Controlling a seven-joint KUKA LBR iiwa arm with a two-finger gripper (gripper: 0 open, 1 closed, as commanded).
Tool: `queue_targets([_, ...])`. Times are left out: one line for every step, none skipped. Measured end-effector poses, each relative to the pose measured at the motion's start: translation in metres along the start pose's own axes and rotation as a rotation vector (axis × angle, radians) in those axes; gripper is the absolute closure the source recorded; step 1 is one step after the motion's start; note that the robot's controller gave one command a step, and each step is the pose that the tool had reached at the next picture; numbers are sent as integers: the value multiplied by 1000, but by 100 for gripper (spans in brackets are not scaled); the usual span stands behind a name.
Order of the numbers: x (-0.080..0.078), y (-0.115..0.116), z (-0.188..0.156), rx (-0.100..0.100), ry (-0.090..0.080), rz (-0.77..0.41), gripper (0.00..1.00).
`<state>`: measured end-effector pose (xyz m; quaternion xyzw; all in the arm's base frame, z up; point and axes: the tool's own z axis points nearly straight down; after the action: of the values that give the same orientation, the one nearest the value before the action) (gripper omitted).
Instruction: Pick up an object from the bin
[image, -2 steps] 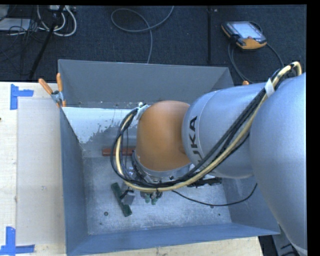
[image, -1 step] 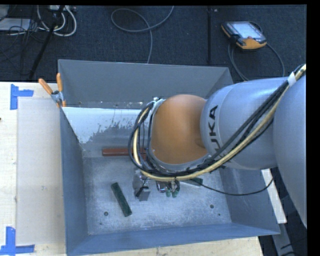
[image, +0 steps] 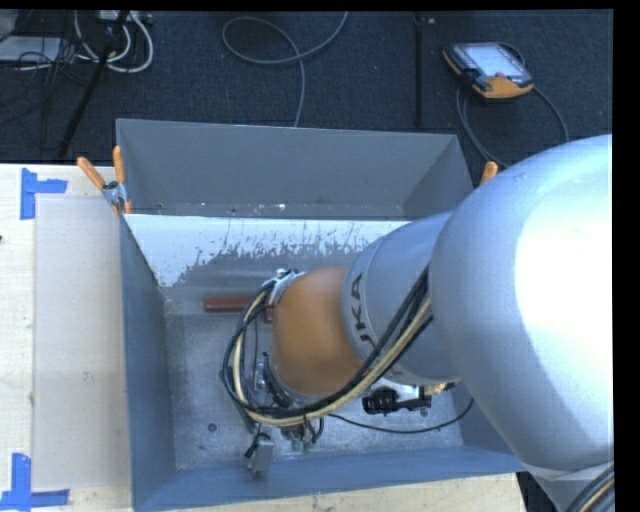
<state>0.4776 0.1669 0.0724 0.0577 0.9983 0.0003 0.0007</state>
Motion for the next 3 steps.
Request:
queue_targets([1, 1, 1, 0, -3, -1, 0])
queue_targets([-1, -41, -30, 2, 4, -15, 0])
queue_targets([-5, -47, -21, 2, 1, -90, 0])
